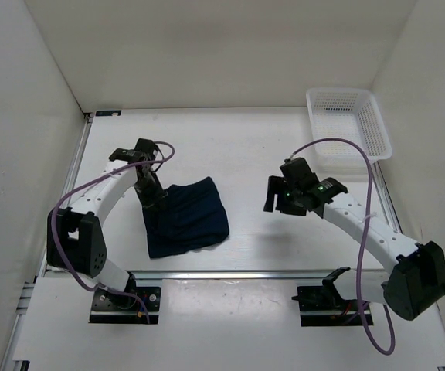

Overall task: Fold and stack the shorts
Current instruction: Fold the shorts

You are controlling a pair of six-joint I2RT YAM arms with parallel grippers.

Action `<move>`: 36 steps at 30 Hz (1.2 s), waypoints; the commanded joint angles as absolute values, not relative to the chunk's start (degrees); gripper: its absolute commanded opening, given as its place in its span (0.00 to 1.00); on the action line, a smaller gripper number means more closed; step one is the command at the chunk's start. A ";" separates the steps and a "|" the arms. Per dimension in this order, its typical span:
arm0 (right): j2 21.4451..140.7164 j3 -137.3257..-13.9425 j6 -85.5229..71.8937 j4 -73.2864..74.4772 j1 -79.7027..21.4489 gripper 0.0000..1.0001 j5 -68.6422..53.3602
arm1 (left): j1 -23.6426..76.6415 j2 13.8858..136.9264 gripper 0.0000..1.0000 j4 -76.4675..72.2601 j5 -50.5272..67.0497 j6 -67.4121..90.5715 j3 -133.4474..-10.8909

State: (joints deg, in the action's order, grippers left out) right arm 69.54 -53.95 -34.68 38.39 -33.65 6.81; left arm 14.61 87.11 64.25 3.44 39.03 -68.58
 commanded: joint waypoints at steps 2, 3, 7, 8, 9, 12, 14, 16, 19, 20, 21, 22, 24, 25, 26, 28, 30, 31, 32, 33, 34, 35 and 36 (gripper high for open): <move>73.55 -53.44 -30.06 31.04 -34.10 0.85 -7.36 | 12.30 82.01 0.10 62.05 2.81 39.64 -66.63; 76.09 -53.44 -30.06 27.37 -34.62 0.89 -9.64 | 11.70 82.00 0.10 62.05 2.81 39.64 -66.62; 86.02 -56.24 -31.82 19.17 -37.61 0.90 -16.78 | 10.63 81.47 0.10 62.05 2.81 39.11 -66.01; 90.40 -58.86 -31.82 18.12 -38.14 0.90 -17.92 | 10.63 81.47 0.10 62.05 2.81 39.11 -66.01; 92.44 -60.19 -31.21 16.80 -39.62 0.90 -19.41 | 9.94 80.87 0.10 62.05 2.81 39.11 -65.40; 99.91 -66.25 -29.79 14.41 -43.23 0.90 -21.80 | 8.71 80.86 0.10 61.52 3.42 37.97 -64.69; 105.43 -69.59 -28.22 15.11 -44.64 0.90 -21.80 | 8.17 80.33 0.10 61.52 3.43 37.44 -64.69; 108.53 -72.68 -28.21 15.12 -45.35 0.90 -21.01 | 7.65 80.33 0.10 61.52 3.43 36.66 -64.69; 113.10 -73.21 -30.31 11.62 -45.35 0.73 -23.11 | 7.03 79.72 0.10 61.52 4.04 36.04 -64.17; 113.72 -73.21 -30.84 10.82 -45.35 0.65 -24.16 | 6.51 79.72 0.10 61.52 4.04 36.04 -64.16; 113.73 -73.21 -31.37 10.03 -45.35 0.54 -24.17 | 6.50 79.72 0.10 61.52 4.04 36.04 -64.16; 114.25 -72.43 -32.68 8.98 -45.35 0.39 -25.13 | 6.50 79.72 0.10 61.52 4.04 35.43 -64.16; 113.21 -70.41 -34.27 6.94 -45.35 0.00 -24.61 | 6.50 79.72 0.10 60.74 4.83 34.55 -64.16; 111.38 -69.53 -35.76 6.94 -45.35 0.00 -21.39 | 6.50 79.72 0.10 60.12 7.10 33.67 -64.16; 110.05 -67.35 -36.38 6.94 -45.35 0.00 -18.57 | 7.55 80.33 0.10 58.99 8.86 32.10 -64.16; 105.24 -64.61 -37.44 7.99 -45.35 0.00 -12.51 | 10.01 81.91 0.10 58.97 10.72 32.08 -65.03; 101.80 -61.71 -39.11 10.01 -45.35 0.00 -4.71 | 14.40 83.84 0.10 58.28 10.72 34.09 -66.97; 98.12 -58.48 -39.63 10.63 -45.35 0.00 -2.74 | 15.98 84.54 0.10 57.49 10.72 34.80 -67.58; 96.09 -56.88 -40.94 11.42 -45.35 0.00 -0.46 | 17.48 85.42 0.10 56.87 10.72 35.41 -68.20; 92.24 -55.39 -41.91 13.95 -45.35 0.00 2.26 | 20.62 87.34 0.10 56.00 11.33 36.46 -69.25; 90.28 -53.89 -43.14 15.45 -44.83 0.00 4.81 | 22.39 88.49 0.10 54.86 11.86 37.17 -69.26; 88.26 -50.83 -45.33 16.86 -44.82 0.00 9.45 | 25.89 89.98 0.10 53.54 11.87 37.87 -70.48; 84.15 -49.06 -46.05 18.35 -44.82 0.00 10.80 | 27.41 93.92 0.10 53.53 11.87 38.49 -73.10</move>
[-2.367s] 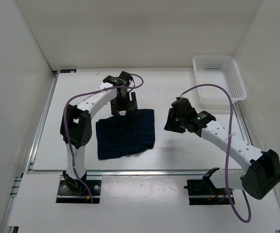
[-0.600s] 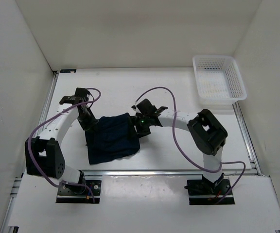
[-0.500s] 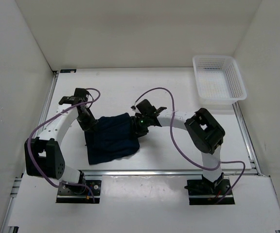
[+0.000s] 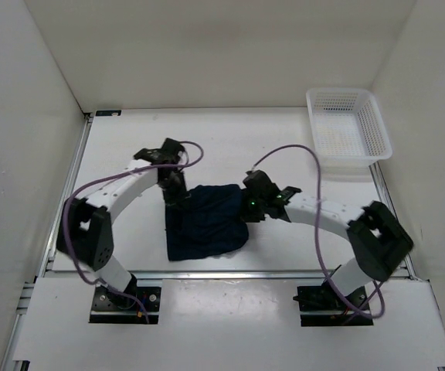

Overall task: Fold and stack the shorts
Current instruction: Fold the shorts

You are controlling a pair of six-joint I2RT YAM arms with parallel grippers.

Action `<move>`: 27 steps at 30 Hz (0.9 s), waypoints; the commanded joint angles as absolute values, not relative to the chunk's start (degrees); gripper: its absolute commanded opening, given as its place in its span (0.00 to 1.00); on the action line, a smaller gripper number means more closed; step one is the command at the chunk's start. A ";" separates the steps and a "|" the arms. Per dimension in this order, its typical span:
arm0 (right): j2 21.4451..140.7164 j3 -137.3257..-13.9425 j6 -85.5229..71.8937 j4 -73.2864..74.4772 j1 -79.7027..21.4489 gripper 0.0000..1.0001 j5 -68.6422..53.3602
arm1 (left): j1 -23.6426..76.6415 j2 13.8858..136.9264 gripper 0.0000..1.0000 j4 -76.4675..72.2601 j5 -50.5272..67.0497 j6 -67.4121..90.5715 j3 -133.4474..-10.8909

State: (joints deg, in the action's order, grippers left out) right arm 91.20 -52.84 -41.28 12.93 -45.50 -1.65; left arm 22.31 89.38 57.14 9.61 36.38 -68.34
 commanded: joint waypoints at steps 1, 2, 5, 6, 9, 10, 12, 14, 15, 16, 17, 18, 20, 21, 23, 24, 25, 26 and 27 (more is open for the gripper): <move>82.11 -47.39 -46.66 18.98 -44.82 0.00 11.94 | 28.90 96.04 0.10 53.53 11.87 38.50 -74.86; 80.09 -45.89 -47.37 19.59 -44.82 0.00 12.82 | 30.22 98.24 0.10 53.53 11.87 39.11 -76.62; 73.84 -41.49 -48.78 22.05 -44.82 0.00 14.85 | 33.92 104.23 0.10 54.57 11.87 39.64 -83.66; 72.44 -41.48 -50.00 23.28 -44.82 0.09 15.90 | 34.45 104.85 0.10 55.10 11.26 39.64 -84.89; 71.81 -42.97 -50.01 29.87 -44.82 0.43 20.03 | 34.98 104.07 0.10 55.81 10.20 40.34 -85.00; 71.11 -43.67 -50.01 32.41 -44.82 0.62 20.91 | 34.98 102.58 0.10 55.81 9.59 40.34 -83.95; 70.32 -45.61 -50.01 35.06 -44.82 0.67 22.93 | 34.28 101.17 0.10 57.13 8.09 40.34 -83.33; 68.22 -46.93 -50.01 37.08 -44.82 0.67 25.66 | 34.28 99.06 0.10 58.88 6.95 39.82 -83.32; 67.51 -46.93 -50.01 37.61 -44.82 0.68 26.19 | 33.76 98.44 0.10 59.50 5.55 39.81 -82.80; 66.89 -46.93 -49.31 37.62 -44.82 0.68 26.19 | 33.75 97.92 0.10 60.02 4.84 39.81 -82.79; 66.28 -47.63 -48.78 37.62 -44.82 0.68 26.71 | 33.75 97.39 0.10 60.55 4.31 39.81 -82.79; 65.49 -48.33 -48.78 37.62 -44.82 0.68 27.24 | 32.97 96.51 0.10 61.25 3.44 39.81 -82.27; 64.96 -49.04 -48.08 38.75 -44.82 0.70 27.25 | 31.56 95.80 0.10 61.26 2.03 39.21 -80.96; 64.95 -49.04 -47.47 38.76 -44.82 0.70 27.25 | 30.86 95.80 0.10 61.26 1.41 38.68 -80.34; 64.34 -49.66 -46.94 38.76 -44.82 0.70 27.25 | 28.75 95.80 0.10 60.65 1.41 36.84 -78.24; 64.34 -49.66 -46.93 38.76 -44.82 0.70 27.25 | 28.22 96.32 0.10 59.86 0.88 36.04 -77.53; 64.34 -49.66 -46.41 38.76 -44.82 0.70 27.25 | 27.43 97.02 0.10 59.24 0.27 35.51 -76.91; 64.34 -49.66 -46.41 38.76 -44.82 0.70 27.25 | 27.42 97.55 0.10 58.37 0.26 34.99 -75.60; 64.34 -49.66 -45.88 38.76 -44.82 0.70 27.25 | 26.55 97.56 0.10 57.58 -0.52 34.98 -74.63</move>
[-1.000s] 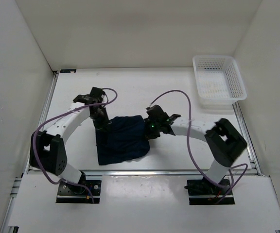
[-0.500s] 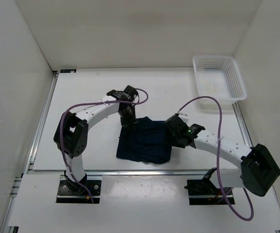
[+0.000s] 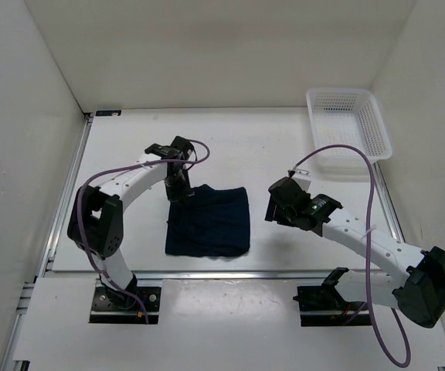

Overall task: Fold and stack the shorts
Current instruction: Fold the shorts

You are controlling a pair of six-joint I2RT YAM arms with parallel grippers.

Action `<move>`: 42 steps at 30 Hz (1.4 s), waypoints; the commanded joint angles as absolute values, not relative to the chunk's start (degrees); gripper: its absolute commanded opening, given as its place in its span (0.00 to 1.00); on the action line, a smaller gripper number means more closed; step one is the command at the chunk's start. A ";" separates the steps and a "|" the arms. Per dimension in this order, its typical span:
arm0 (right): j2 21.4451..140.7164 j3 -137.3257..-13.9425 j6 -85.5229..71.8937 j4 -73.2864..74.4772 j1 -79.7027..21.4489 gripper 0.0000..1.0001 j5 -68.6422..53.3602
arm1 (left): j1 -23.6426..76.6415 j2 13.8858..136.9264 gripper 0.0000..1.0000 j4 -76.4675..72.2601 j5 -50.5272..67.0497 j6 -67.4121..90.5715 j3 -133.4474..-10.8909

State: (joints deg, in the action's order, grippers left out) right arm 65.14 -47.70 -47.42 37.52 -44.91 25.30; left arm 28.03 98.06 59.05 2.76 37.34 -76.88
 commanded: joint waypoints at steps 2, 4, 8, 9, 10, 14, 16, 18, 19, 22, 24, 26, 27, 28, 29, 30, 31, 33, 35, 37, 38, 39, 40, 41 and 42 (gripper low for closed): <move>64.34 -49.66 -45.18 38.76 -44.82 0.70 26.54 | 24.80 100.27 0.13 55.82 -0.01 34.45 -72.17; 64.86 -50.19 -45.18 38.76 -44.82 0.70 25.84 | 23.56 102.47 0.25 54.76 0.00 33.93 -71.63; 64.86 -51.24 -44.65 38.76 -44.82 0.69 25.14 | 21.62 103.98 0.40 55.80 0.70 32.61 -73.29; 64.86 -51.24 -44.65 38.76 -44.82 0.69 24.61 | 21.62 102.93 0.40 56.59 0.01 32.61 -75.48; 64.86 -51.24 -44.65 38.76 -44.82 0.69 24.61 | 21.62 101.70 0.41 58.78 -2.09 32.61 -76.80; 63.81 -51.24 -44.04 38.76 -44.82 0.69 22.77 | 21.62 95.81 0.75 65.10 -7.46 32.61 -84.10; 63.28 -51.85 -43.34 37.27 -44.82 0.67 21.63 | 21.62 92.82 0.75 66.70 -8.34 33.13 -87.27; 63.98 -52.38 -42.63 35.17 -45.43 0.61 20.92 | 21.62 89.93 0.59 66.10 -7.31 33.13 -87.28; 64.51 -53.17 -41.67 34.37 -45.96 0.52 20.05 | 22.14 89.04 0.33 64.88 -5.90 33.13 -86.32; 68.81 -56.23 -40.08 31.82 -46.76 0.07 16.62 | 22.85 87.19 0.11 58.31 2.00 33.13 -80.80; 73.46 -57.82 -38.77 30.51 -48.33 0.00 15.04 | 23.64 88.06 0.11 56.08 3.95 33.75 -78.76; 78.89 -59.75 -38.15 28.40 -48.34 0.00 13.11 | 24.35 91.66 0.11 54.85 3.96 34.37 -77.61; 80.84 -60.29 -36.58 27.26 -48.34 0.00 9.88 | 24.35 93.15 0.11 54.32 3.08 34.37 -77.61; 82.86 -60.29 -35.34 24.81 -48.34 0.00 8.54 | 24.35 96.12 0.11 54.32 1.95 34.37 -77.61; 86.97 -61.69 -33.94 23.65 -48.34 0.00 7.31 | 24.35 97.72 0.11 53.53 -0.24 34.37 -77.61; 89.19 -62.57 -32.71 22.86 -48.34 0.00 6.42 | 24.35 99.30 0.11 53.53 -0.26 34.37 -78.22; 93.82 -63.71 -30.43 22.24 -48.34 0.00 4.50 | 24.35 102.27 0.11 53.00 -0.26 34.37 -78.22; 97.98 -67.30 -28.40 22.24 -48.34 0.00 3.26 | 24.35 104.75 0.11 52.30 -0.79 34.37 -78.84; 102.03 -68.12 -28.39 22.24 -48.34 0.00 3.25 | 23.82 108.01 0.11 51.50 0.52 33.58 -79.53; 103.35 -69.60 -29.08 21.53 -48.34 0.00 3.25 | 23.82 109.68 0.11 51.50 1.23 32.88 -80.94; 103.36 -69.61 -29.09 21.53 -48.34 0.00 2.56 | 23.82 110.21 0.11 51.50 1.23 32.35 -82.17; 103.36 -70.39 -29.61 22.40 -48.34 0.00 2.55 | 23.82 110.21 0.11 51.50 2.97 32.34 -82.79; 102.14 -70.92 -29.62 23.11 -48.34 0.00 2.55 | 23.30 110.21 0.11 52.20 4.29 31.56 -83.75; 100.82 -71.45 -29.62 24.77 -48.34 0.00 4.20 | 23.29 108.21 0.11 54.03 5.61 31.03 -85.59; 99.07 -71.46 -29.62 25.83 -48.34 0.00 6.13 | 23.29 106.45 0.11 54.75 6.67 30.33 -86.48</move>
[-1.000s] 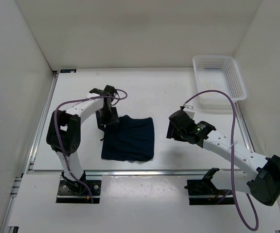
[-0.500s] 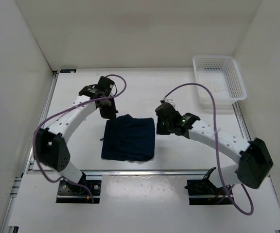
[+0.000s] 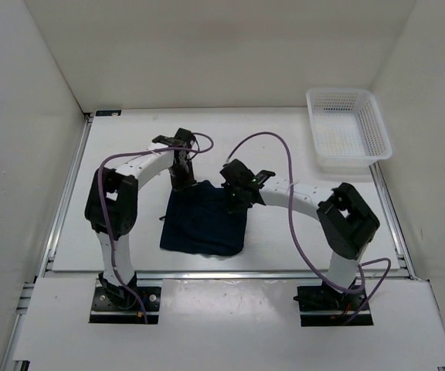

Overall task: Fold and stack the shorts
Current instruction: Fold the shorts

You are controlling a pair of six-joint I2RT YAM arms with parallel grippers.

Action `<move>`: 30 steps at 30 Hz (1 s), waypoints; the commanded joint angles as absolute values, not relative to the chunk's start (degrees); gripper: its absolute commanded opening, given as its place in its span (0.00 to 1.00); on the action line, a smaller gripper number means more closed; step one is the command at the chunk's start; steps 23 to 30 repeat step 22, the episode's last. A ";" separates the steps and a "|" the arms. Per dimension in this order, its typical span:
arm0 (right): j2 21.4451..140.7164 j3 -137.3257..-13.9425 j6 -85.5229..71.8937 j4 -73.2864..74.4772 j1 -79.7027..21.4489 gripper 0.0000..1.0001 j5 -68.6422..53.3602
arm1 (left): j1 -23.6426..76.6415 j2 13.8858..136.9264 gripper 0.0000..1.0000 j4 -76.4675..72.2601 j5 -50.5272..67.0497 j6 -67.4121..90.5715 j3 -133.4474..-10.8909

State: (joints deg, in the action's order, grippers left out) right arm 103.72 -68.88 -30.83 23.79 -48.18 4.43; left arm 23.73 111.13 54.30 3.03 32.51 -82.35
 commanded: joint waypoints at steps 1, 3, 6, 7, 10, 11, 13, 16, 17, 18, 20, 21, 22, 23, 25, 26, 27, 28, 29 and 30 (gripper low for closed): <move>94.88 -71.46 -30.14 26.88 -48.34 0.04 8.24 | 23.29 104.52 0.11 55.54 7.38 30.32 -87.53; 86.98 -70.05 -31.55 30.31 -48.34 0.38 16.47 | 23.29 98.81 0.15 59.31 7.38 28.66 -91.83; 76.34 -67.07 -33.92 35.49 -47.82 0.91 25.63 | 23.29 93.44 0.57 65.62 5.37 26.47 -98.07; 74.11 -66.54 -34.80 37.51 -47.81 0.94 28.54 | 23.29 92.21 0.72 66.79 4.75 26.46 -99.13; 66.46 -65.92 -39.10 46.73 -44.13 1.00 36.20 | 23.29 86.06 0.95 69.43 2.74 25.14 -99.76; 64.88 -65.92 -40.68 48.85 -42.99 1.00 36.82 | 23.29 84.22 0.95 69.96 2.12 25.14 -99.23; 60.57 -65.92 -41.83 53.86 -40.79 1.00 39.01 | 23.29 77.54 0.95 69.96 -0.07 25.84 -96.43; 55.47 -64.86 -42.89 57.74 -40.08 1.00 41.56 | 22.68 68.05 0.95 68.03 -0.70 28.30 -91.33; 53.28 -64.25 -43.50 58.35 -40.08 1.00 42.18 | 22.68 65.68 0.95 67.42 -1.23 28.30 -90.10; 52.30 -64.25 -44.29 58.88 -40.08 1.00 42.71 | 22.15 61.48 0.95 65.93 -1.23 29.08 -87.83; 50.02 -63.63 -44.91 60.20 -40.08 1.00 43.33 | 21.36 57.94 0.95 65.92 -1.75 29.97 -87.01; 49.49 -63.63 -45.43 61.60 -40.08 1.00 42.72 | 21.36 55.48 0.95 65.92 -2.28 30.84 -87.01; 49.48 -63.63 -45.96 62.13 -40.08 1.00 42.19 | 21.36 54.50 0.95 66.70 -2.89 31.63 -87.01; 49.48 -63.63 -45.96 62.13 -40.08 1.00 42.19 | 21.36 54.50 0.95 66.70 -2.89 31.63 -87.01; 49.48 -63.63 -45.96 62.13 -40.08 1.00 42.19 | 21.36 54.50 0.95 66.70 -2.89 31.63 -87.01; 49.48 -63.63 -45.96 62.13 -40.08 1.00 42.19 | 21.36 54.50 0.95 66.70 -2.89 31.63 -87.01; 49.48 -63.63 -45.96 62.13 -40.08 1.00 42.19 | 21.36 54.50 0.95 66.70 -2.89 31.63 -87.01; 49.48 -63.63 -45.96 62.13 -40.08 1.00 42.19 | 21.36 54.50 0.95 66.70 -2.89 31.63 -87.01; 49.48 -63.63 -45.96 62.13 -40.08 1.00 42.19 | 21.36 54.50 0.95 66.70 -2.89 31.63 -87.01; 49.48 -63.63 -45.96 62.13 -40.08 1.00 42.19 | 21.36 54.50 0.95 66.70 -2.89 31.63 -87.01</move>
